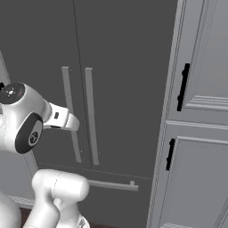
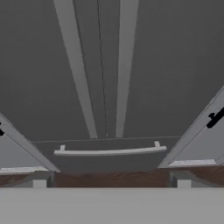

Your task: Take the strawberry from the fridge and place it on top of the pancake, located on the dining counter.

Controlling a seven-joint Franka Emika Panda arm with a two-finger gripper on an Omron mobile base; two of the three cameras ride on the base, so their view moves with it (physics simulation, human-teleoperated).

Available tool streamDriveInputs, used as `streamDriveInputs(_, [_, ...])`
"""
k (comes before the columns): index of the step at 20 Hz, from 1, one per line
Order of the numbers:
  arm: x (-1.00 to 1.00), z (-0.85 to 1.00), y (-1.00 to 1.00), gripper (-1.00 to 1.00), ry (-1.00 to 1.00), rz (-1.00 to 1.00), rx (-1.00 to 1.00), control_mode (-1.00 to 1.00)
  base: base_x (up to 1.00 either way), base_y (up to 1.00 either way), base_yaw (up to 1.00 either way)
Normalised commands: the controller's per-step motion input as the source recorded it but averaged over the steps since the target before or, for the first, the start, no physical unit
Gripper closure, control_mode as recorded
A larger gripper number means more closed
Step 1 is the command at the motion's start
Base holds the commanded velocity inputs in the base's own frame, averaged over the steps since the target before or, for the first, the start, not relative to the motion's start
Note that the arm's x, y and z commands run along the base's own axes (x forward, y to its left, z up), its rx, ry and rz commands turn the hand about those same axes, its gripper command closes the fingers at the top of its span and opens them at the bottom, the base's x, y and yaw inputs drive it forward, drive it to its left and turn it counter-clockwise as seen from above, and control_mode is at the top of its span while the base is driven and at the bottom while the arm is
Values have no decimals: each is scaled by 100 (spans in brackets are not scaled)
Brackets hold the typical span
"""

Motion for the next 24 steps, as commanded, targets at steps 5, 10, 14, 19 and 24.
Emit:
streamDriveInputs(5, [0,0,0,-100,0,0,0,100,-72,0,4])
streamDriveInputs(10, [0,0,0,-100,0,0,0,100,-47,0,4])
streamDriveInputs(14, [0,0,0,-100,0,0,0,100,-48,0,5])
streamDriveInputs(19, [5,0,0,-100,0,0,0,-100,-13,0,1])
streamDriveInputs(24, [75,0,-1,-100,3,0,0,-100,0,0,0])
